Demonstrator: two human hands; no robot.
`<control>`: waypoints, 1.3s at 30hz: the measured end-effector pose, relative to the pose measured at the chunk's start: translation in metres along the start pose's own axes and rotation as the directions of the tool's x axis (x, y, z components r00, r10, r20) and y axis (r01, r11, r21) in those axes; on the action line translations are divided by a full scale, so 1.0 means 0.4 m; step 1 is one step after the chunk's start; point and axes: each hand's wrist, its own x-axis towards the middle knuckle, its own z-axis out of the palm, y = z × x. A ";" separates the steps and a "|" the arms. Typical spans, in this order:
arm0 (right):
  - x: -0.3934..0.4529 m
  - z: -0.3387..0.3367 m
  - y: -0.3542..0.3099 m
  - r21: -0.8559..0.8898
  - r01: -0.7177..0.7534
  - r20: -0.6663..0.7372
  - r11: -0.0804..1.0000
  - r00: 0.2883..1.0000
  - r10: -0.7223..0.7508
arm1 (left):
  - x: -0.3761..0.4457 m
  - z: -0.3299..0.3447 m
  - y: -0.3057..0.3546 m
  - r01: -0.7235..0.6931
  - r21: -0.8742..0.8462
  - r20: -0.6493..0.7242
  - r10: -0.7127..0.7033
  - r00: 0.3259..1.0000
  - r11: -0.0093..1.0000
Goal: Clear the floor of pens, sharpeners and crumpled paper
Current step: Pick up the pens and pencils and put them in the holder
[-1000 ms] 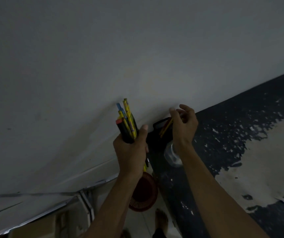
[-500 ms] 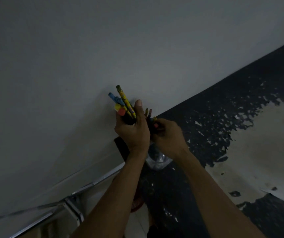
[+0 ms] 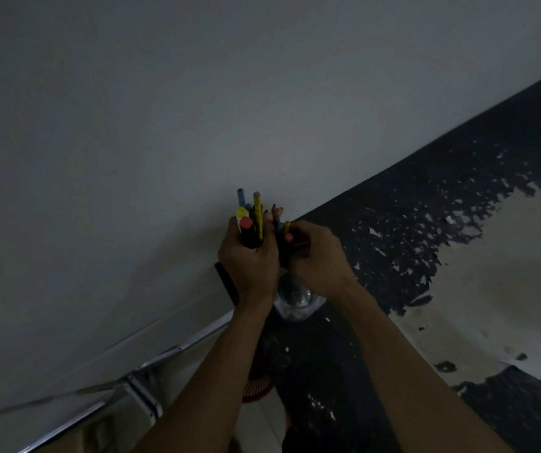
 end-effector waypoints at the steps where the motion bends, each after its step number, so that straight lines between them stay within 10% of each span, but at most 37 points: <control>1: 0.001 -0.002 -0.002 -0.009 -0.008 0.006 1.000 1.000 0.008 | -0.001 -0.002 -0.003 -0.018 0.015 0.001 0.018 1.000 1.000; 16: 0.003 -0.017 -0.034 -0.039 -0.048 0.026 0.998 0.998 0.049 | -0.012 -0.033 0.015 0.069 0.001 0.083 -0.069 0.994 0.998; 24: -0.026 -0.028 -0.076 0.282 -0.052 -0.015 0.958 0.998 0.058 | -0.035 -0.051 -0.007 -0.047 0.126 0.280 0.010 0.960 0.991; 31: -0.060 0.001 -0.092 -0.218 0.229 0.112 0.949 0.971 -0.209 | -0.020 -0.059 0.008 -0.094 0.080 0.337 0.062 0.939 0.992; 39: -0.095 -0.011 -0.134 -0.135 0.264 -0.030 0.955 0.962 -0.270 | -0.021 -0.091 0.051 -0.048 0.048 0.420 0.024 0.907 0.998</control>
